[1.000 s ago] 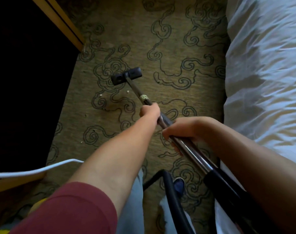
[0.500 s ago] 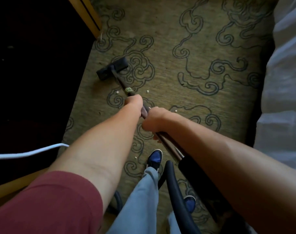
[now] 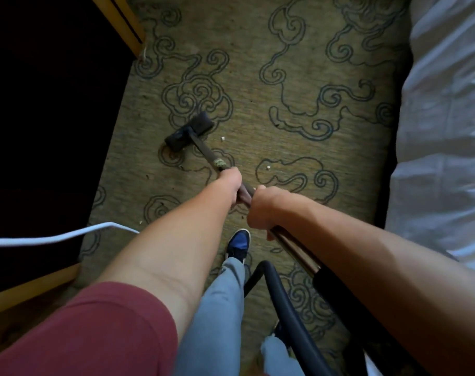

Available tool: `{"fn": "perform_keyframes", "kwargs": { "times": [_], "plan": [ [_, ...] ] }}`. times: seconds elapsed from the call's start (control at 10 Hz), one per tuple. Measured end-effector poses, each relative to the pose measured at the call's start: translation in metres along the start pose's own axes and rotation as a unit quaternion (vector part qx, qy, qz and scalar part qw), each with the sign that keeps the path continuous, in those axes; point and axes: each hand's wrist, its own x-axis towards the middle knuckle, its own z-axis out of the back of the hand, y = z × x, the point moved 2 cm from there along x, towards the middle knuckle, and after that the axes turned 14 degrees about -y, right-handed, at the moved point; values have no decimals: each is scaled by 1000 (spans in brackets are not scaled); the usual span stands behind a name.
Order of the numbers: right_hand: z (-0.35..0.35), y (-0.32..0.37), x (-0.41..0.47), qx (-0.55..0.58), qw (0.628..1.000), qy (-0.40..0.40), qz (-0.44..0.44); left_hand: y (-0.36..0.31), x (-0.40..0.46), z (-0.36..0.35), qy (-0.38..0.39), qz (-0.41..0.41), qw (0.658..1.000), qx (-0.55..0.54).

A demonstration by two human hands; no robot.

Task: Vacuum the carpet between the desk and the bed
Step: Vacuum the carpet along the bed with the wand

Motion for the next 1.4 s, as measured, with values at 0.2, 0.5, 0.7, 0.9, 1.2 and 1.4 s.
{"fn": "perform_keyframes", "kwargs": {
  "times": [0.2, 0.5, 0.7, 0.9, 1.2, 1.4],
  "plan": [
    [-45, -86, -77, 12, 996, -10, -83, 77, -70, -72, 79, -6, 997, 13],
    [-144, -183, -205, 66, 990, 32, -118, 228, -153, -139, 124, -41, 986, 108],
    [-204, -223, -285, 130, 979, 83, -136, 330, -189, -161, 107, -40, 987, 113],
    [-231, -225, -317, 126, 982, 86, -111, 365, -209, -158, 79, -54, 987, 128],
    [-154, -173, -292, 140, 988, 37, -58, 267, -209, -97, 69, -113, 989, 65],
    [-106, -90, -223, 142, 987, 69, -25, 186, -146, -25, -6, -129, 991, 37]
  ]
}}
